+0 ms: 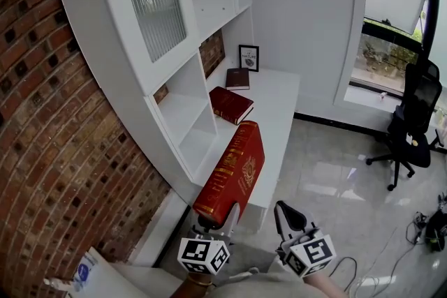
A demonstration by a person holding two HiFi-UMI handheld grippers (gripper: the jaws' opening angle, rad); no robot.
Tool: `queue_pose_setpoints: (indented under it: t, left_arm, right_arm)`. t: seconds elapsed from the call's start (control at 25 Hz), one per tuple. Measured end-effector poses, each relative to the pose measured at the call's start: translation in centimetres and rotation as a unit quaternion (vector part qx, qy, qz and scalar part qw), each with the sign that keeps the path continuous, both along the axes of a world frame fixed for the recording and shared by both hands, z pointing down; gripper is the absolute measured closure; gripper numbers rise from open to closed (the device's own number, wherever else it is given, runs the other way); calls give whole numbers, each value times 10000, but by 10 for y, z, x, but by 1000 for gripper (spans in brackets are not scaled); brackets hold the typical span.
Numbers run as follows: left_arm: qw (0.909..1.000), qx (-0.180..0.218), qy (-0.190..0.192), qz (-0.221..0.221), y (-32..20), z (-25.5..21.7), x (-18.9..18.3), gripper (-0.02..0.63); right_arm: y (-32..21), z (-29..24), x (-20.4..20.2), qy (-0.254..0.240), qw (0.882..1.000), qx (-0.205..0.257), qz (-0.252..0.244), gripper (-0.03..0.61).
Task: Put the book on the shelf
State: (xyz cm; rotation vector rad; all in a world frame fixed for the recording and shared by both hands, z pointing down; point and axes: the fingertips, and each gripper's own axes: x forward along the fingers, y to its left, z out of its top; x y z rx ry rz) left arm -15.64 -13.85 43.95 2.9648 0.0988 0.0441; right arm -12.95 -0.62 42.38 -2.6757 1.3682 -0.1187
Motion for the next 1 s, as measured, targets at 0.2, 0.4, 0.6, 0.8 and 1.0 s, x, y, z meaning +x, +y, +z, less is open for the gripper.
queue_pose_setpoints:
  t: [0.2, 0.4, 0.6, 0.8, 1.0]
  left_arm:
    - [9999, 7, -1, -136, -1, 0, 14, 377]
    - [9989, -23, 43, -456, -2, -1, 31, 377]
    - [9968, -81, 37, -794, 1, -3, 51, 377]
    - [9938, -55, 34, -1107, -3, -1, 72, 377]
    - [9901, -48, 43, -1399, 0, -5, 93, 377]
  right_arm:
    - [-7, -5, 15, -61, 9998, 77, -188, 572]
    - [-7, 3, 42, 194, 9983, -39, -554, 572]
    - [-6, 1, 74, 264, 9957, -136, -877, 572]
    - [-9, -3, 105, 182, 9926, -198, -1181, 571]
    - [-7, -3, 134, 261, 9888, -238, -1451, 572]
